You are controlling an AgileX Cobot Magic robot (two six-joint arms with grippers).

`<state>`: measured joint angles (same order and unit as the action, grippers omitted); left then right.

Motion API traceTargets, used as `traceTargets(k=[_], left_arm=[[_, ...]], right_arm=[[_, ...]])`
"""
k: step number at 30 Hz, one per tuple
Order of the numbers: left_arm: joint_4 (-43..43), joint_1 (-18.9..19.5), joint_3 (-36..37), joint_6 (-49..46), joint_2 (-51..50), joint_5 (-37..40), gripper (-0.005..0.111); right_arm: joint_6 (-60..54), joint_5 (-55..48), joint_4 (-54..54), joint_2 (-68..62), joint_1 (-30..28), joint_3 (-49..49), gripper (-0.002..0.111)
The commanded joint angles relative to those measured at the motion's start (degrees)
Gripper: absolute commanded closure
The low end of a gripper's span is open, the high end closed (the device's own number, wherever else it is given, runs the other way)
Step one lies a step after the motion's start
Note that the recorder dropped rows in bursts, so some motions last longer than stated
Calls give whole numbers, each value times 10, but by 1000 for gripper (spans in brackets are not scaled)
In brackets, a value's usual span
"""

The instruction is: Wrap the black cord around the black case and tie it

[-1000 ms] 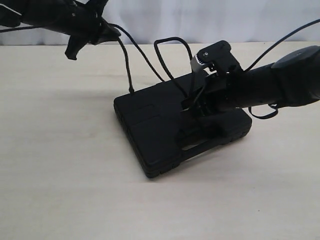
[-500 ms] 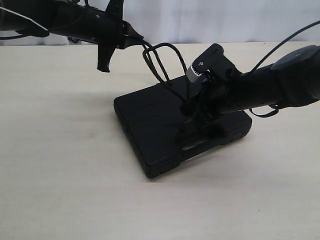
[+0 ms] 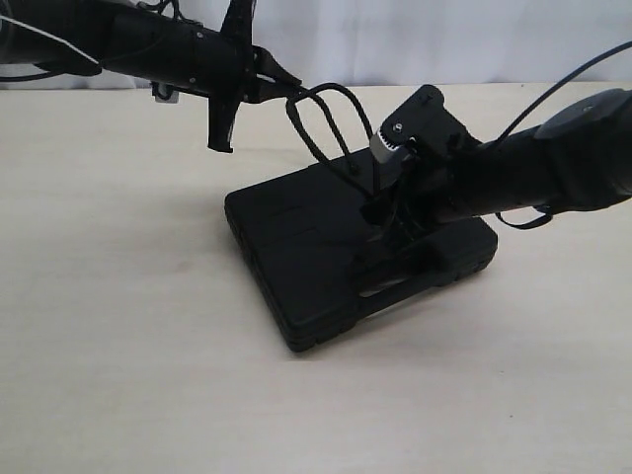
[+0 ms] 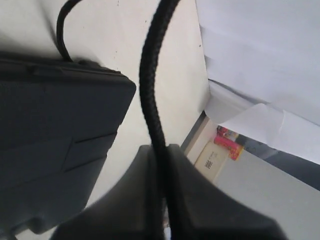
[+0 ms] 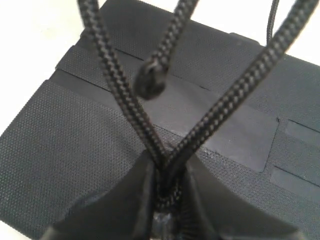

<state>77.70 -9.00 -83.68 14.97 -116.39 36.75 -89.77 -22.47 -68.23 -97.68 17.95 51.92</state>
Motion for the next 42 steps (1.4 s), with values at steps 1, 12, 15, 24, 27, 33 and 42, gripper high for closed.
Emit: traceTargets(k=[1,12,15,24,27,33,42], left_arm=[[43,-4,-4,3,0,40,107],[-21,-4,-4,2,0,129,107],[-21,-10,-4,2,0,151,107],[-21,-15,-4,1,0,154,107],[-21,-15,-4,1,0,168,107],[-21,-15,-4,0,0,172,107],[-21,-15,-4,-3,0,172,107]], right_arm=[[-6,6,1,-1,1,-3,104],[37,45,-3,-1,1,-3,87],[37,45,-3,-1,1,-3,74],[120,43,-3,13,1,0,34],[158,43,38,32,1,-1,30],[255,-5,198,73,1,-1,31],[495,-85,437,133,1,-1,31]])
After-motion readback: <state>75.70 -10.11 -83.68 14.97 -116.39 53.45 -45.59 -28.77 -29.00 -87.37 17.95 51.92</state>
